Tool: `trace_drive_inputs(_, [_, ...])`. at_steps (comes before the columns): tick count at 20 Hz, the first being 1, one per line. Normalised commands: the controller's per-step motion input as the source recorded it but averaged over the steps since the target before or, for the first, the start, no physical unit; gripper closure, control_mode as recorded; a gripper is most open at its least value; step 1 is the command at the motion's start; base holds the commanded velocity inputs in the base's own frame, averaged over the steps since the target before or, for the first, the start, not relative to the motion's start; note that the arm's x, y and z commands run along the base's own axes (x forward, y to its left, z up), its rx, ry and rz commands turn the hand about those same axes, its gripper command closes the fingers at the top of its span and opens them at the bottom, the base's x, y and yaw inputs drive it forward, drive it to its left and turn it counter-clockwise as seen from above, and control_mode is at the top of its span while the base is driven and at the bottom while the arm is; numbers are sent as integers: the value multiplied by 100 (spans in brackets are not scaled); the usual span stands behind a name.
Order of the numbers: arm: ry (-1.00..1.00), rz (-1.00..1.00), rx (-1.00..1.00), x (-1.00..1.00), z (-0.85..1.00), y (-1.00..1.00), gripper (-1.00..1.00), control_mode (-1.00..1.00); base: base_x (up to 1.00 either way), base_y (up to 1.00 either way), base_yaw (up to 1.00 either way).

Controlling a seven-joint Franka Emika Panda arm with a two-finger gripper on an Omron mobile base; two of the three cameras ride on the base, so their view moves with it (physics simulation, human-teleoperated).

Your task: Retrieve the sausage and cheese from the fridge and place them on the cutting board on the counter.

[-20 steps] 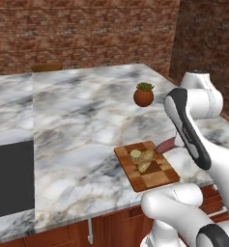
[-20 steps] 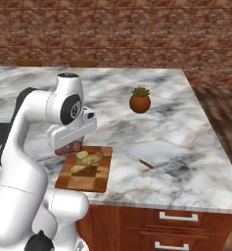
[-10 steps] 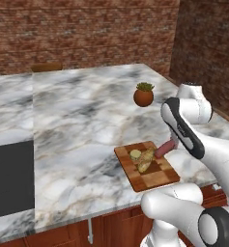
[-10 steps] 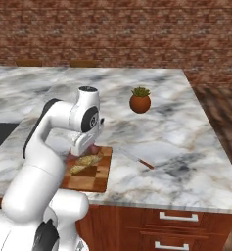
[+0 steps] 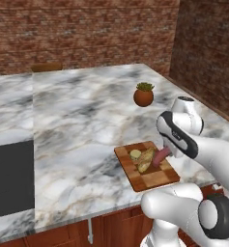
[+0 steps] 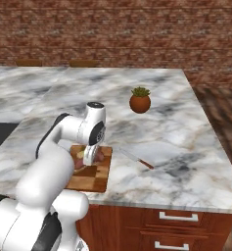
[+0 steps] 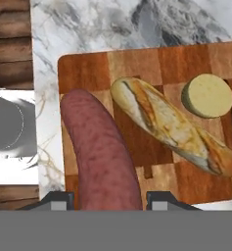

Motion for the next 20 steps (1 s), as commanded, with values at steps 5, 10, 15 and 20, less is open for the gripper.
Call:
trace_drive_inputs(5, [1, 12, 0, 25, -52, 0, 100, -100, 0, 0, 0])
trace_drive_inputs(10, [0, 6, 1, 23, -51, 0, 100, -100, 0, 0, 0])
trace_drive_inputs(15, [0, 6, 1, 0, -33, 0, 100, -100, 0, 0, 0])
trace_drive_inputs(20, [0, 2, 0, 5, -24, 11, 100, -100, 0, 0, 0])
